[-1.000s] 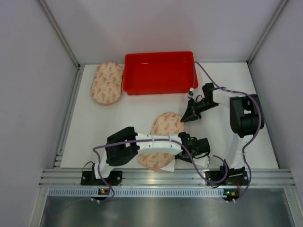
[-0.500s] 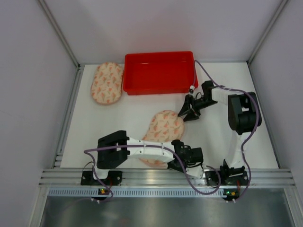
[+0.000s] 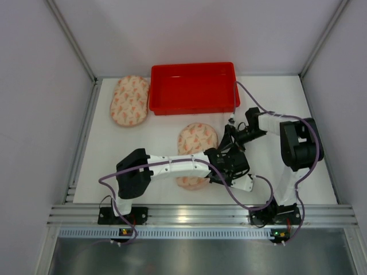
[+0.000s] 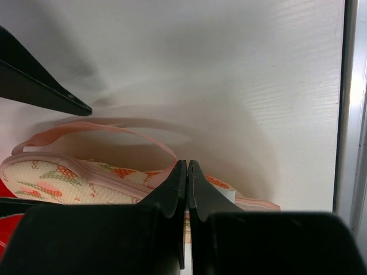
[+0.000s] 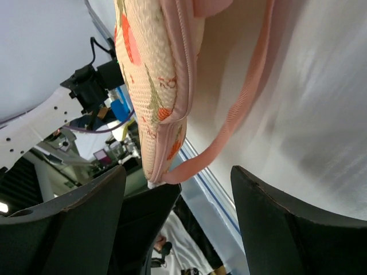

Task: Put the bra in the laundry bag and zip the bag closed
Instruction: Adjust the bra in the laundry bag.

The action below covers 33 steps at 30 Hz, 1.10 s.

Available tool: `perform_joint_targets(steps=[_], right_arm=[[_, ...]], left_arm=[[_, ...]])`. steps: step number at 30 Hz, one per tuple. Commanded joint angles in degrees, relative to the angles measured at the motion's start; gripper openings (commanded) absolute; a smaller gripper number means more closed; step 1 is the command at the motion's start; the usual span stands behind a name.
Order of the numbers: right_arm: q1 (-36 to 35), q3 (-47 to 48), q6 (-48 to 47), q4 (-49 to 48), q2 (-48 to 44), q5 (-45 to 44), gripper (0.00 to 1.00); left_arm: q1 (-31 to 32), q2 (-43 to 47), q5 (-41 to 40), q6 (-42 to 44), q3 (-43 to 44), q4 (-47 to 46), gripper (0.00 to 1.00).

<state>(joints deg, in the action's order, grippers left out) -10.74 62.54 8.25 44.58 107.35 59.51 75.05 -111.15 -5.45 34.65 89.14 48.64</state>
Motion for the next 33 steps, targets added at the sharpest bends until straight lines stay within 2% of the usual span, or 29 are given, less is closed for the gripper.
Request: perform_joint_targets(steps=[1, 2, 6, 9, 10, 11, 12, 13, 15, 16, 19, 21, 24, 28, 30, 33], right_arm=[[-3.0, -0.8, -1.0, -0.9, -1.9, 3.8, 0.73], [-3.5, -0.7, -0.7, -1.5, -1.5, 3.8, 0.73], [-6.2, -0.5, 0.1, -2.8, 0.3, 3.9, 0.6], [-7.2, -1.1, 0.5, -4.0, 1.3, 3.8, 0.36], [-7.2, -1.6, 0.8, -4.7, 1.1, 3.7, 0.22], [-7.3, -1.9, 1.9, -5.5, 0.9, 3.6, 0.15], [-7.3, -2.1, 2.5, -6.9, 0.7, 3.5, 0.07], [-7.2, -2.3, 3.2, -7.6, 0.0, 3.3, 0.0], [-7.0, -3.7, 6.4, -10.5, -1.1, 3.8, 0.0], [-7.0, -4.4, 8.3, -14.4, -2.4, 3.9, 0.0], [-7.0, -8.3, 16.9, -25.4, -4.9, 3.9, 0.0], [-7.1, -11.5, 22.9, -29.3, -6.0, 2.0, 0.0], [-7.6, -12.9, 28.2, -34.0, -7.1, 0.9, 0.0], [-8.5, -15.1, 35.9, -39.2, -8.5, -0.4, 0.0], [-9.2, -16.1, 39.3, -42.6, -8.9, -0.6, 0.0], [-9.6, -16.8, 40.3, -42.2, -9.4, -0.8, 0.0]], left_arm=[[0.3, 0.1, 0.5, 2.7, 2.6, -1.7, 0.0], [0.3, 0.1, 1.0, 2.9, 2.7, -1.7, 0.0], [0.4, 0.8, 2.1, 3.5, 2.6, -1.8, 0.0], [0.4, 2.0, 1.2, 3.7, 1.5, -3.0, 0.0], [0.4, 2.8, 1.0, 3.4, 1.2, -3.4, 0.0], [0.4, 3.1, 0.5, 3.2, 0.5, -3.8, 0.0], [0.4, 3.7, 0.3, 2.7, 0.2, -3.9, 0.04], [0.4, 4.4, -0.1, 1.1, -0.1, -3.8, 0.2], [0.4, 8.5, 0.1, -0.5, -2.0, -3.8, 0.33], [0.3, 10.2, 0.8, -1.5, -3.1, -3.9, 0.68], [-0.1, 19.8, 1.8, -3.6, -8.3, -4.8, 0.73], [-1.2, 26.5, 1.4, -6.5, -11.7, -6.2, 0.8], [-3.8, 34.1, -0.3, -9.2, -15.3, -7.1, 0.98], [-6.2, 40.3, -2.5, -17.9, -23.6, -9.7, 0.98], [-7.4, 40.9, -1.4, -20.5, -25.9, -11.1, 0.98], [-7.7, 39.8, 0.0, -24.4, -28.8, -15.5, 0.98]])
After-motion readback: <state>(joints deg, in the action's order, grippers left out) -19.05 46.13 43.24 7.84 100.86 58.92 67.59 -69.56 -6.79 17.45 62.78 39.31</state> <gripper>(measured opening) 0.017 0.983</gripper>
